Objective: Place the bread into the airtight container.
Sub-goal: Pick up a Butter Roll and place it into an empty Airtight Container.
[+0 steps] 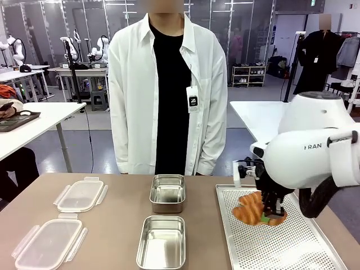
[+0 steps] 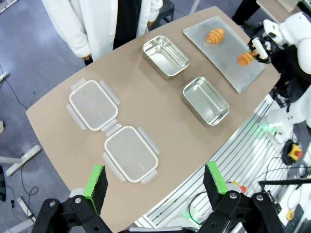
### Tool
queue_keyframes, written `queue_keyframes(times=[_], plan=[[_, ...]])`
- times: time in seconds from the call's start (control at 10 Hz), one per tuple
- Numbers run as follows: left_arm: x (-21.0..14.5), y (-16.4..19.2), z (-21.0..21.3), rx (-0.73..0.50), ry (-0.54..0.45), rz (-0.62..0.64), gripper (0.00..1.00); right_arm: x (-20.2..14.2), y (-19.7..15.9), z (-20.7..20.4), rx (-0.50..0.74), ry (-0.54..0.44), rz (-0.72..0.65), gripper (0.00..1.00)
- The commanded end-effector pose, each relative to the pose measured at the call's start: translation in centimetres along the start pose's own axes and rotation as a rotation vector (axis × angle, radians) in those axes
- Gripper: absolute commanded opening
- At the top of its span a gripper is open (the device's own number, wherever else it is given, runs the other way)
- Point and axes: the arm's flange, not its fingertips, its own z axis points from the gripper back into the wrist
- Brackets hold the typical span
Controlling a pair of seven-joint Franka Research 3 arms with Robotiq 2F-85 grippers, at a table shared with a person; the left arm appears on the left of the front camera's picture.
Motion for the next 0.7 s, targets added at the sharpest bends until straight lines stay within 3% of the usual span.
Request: queue_keyframes(times=[0.0, 0.6], plan=[[0.0, 0.0, 0.2, -0.007, 0.002, -0.022, 1.0, 4.3, 2.8, 1.3, -0.007, 0.028, -0.012, 0.13], [0.0, 0.0, 0.2, -0.007, 0.002, -0.022, 1.0, 22.1, 8.6, 0.0, -0.004, 0.042, -0.038, 0.13]])
